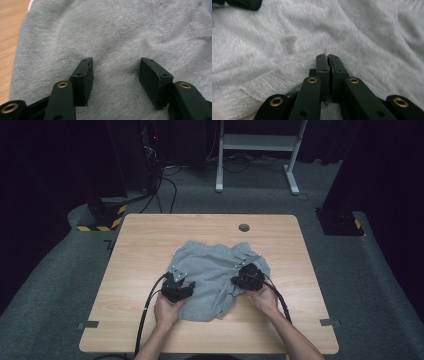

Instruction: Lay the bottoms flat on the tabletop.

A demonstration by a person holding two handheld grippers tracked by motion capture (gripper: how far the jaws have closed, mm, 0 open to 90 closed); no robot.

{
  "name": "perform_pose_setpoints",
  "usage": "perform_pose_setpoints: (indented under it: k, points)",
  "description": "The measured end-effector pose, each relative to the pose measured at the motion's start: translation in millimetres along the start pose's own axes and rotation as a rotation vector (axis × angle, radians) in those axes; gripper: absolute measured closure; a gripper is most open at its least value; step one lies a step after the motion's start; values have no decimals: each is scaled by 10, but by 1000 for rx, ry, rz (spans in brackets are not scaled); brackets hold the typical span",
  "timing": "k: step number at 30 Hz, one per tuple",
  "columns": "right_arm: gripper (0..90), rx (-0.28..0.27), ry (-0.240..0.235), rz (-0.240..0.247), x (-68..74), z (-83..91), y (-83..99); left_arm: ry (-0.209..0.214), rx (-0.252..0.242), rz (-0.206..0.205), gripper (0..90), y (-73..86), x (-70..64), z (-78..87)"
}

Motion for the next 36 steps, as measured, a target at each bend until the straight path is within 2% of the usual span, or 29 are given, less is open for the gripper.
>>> perform_pose_setpoints:
  k: [3, 5, 8, 11, 13, 15, 16, 18, 19, 22, 23, 26, 28, 32, 34, 36]
  points:
    - [879, -32, 3, 6, -6, 16, -112, -29, 4, 15, 419, -68, 19, -64]
    - [878, -51, 5, 1, -29, 18, -228, -39, 3, 10, 413, -115, 39, -108]
    - [878, -48, 20, 13, -62, -36, -375, -41, 7, 37, 409, -189, 114, -185]
    - [877, -24, 48, 7, -105, -175, -464, -38, 6, 62, 405, -239, 185, -242]
    - [872, 10, 40, -16, -141, -304, -450, -42, 7, 69, 409, -242, 199, -246]
    - [850, 45, 24, -32, -153, -417, -404, -50, 6, 56, 413, -238, 183, -239]
    - [826, 31, 11, -54, -152, -409, -386, -48, 6, 52, 413, -235, 181, -235]
    - [765, 8, -5, -68, -144, -331, -389, -47, 6, 52, 414, -233, 178, -233]
    - [746, -15, 1, -49, -137, -262, -398, -45, 6, 53, 414, -233, 179, -233]
    - [729, -93, 1, -52, -81, 9, -405, -46, 8, 49, 414, -233, 182, -231]
    - [722, -117, 5, -40, -61, 97, -392, -46, 7, 51, 414, -232, 181, -232]
    - [712, -160, 17, -21, 4, 305, -289, -45, 8, 49, 415, -233, 185, -231]
    - [691, -174, 0, -24, 56, 394, -182, -43, 8, 51, 415, -233, 184, -232]
    - [621, -164, -7, -8, 175, 394, -21, -47, 7, 46, 418, -232, 177, -231]
    - [597, -139, 0, -7, 216, 304, 9, -45, 7, 47, 419, -232, 178, -231]
    - [577, -118, -17, -35, 209, 177, 22, -45, 7, 48, 420, -232, 178, -232]
Point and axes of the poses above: each handheld gripper's, and its own axes: z roughly backward along the jaws, y roughly out of its underside, x roughly to its left, the point moved 1 cm from there along -z, roughly forward along the jaws, and after that the axes turned 6 degrees about x, right-handed, at the moved point
